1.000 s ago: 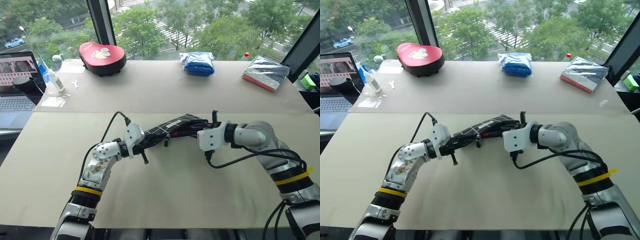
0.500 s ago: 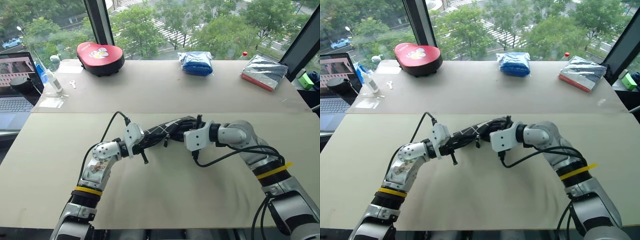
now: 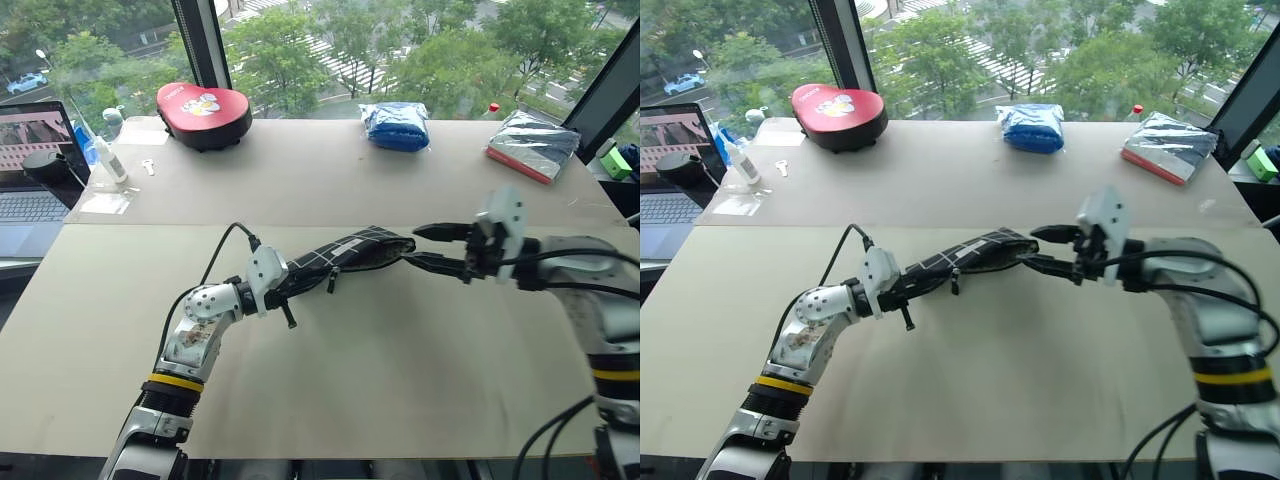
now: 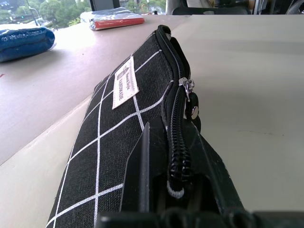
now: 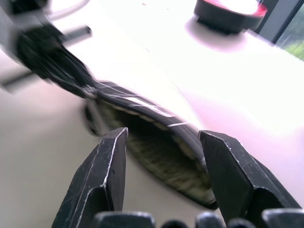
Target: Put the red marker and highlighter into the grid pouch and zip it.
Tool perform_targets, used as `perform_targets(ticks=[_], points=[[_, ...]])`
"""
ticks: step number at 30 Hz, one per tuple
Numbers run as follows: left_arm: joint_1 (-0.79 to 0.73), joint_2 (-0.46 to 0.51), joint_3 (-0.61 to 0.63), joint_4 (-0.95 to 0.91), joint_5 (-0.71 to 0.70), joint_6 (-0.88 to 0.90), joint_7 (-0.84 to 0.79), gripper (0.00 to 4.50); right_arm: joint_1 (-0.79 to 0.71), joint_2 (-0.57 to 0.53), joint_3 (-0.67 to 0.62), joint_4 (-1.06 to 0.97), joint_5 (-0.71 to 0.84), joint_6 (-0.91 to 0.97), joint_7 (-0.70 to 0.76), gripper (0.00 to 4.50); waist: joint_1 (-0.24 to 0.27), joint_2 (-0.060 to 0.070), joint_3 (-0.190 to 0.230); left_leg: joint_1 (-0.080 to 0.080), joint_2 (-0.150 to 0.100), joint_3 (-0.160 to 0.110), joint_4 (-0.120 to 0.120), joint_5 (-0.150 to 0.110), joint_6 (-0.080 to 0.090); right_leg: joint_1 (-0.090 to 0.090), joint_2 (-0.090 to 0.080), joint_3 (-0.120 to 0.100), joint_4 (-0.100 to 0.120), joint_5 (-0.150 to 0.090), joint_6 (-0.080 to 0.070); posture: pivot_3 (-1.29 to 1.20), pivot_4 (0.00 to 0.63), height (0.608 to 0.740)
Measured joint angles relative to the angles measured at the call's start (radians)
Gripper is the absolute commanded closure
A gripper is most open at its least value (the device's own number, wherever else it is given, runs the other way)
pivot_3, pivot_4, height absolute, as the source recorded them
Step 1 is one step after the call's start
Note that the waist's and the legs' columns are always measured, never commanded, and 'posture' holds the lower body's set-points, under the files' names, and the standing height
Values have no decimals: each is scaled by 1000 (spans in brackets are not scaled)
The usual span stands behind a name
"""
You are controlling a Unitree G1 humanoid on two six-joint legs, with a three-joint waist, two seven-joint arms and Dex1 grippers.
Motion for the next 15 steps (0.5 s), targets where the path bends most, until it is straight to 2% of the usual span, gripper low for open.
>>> perform_targets(ticks=[3, 6, 9, 15], points=[[-1, -1, -1, 2, 0, 0, -3, 4500, 106, -13, -14, -81, 68, 94, -11, 1808, 6, 0, 0, 0, 0, 0, 0, 0, 0, 0, 0, -1, 0, 0, 0, 0, 150, 740], [-7, -3, -2, 12, 0, 0, -8, 4500, 182, 68, 134, -112, -81, 64, -124, 1808, 4, -1, 0, 1, -1, 1, 1, 1, -1, 0, 0, -1, 1, 0, 0, 0, 150, 740], [-16, -7, -3, 17, 0, -1, -13, 4500, 148, 189, 264, -59, -211, 60, -260, 1808, 1, 0, 0, 0, -2, 2, 2, 3, -5, -2, 0, 1, 2, 1, 0, 0, 150, 740], [-17, -9, -3, 20, 0, -1, -22, 4500, 7, 331, 306, 7, -306, 57, -374, 1808, 4, 0, 0, 0, -1, 1, 1, 4, -6, -3, 1, 0, 2, 2, -1, 0, 150, 740]])
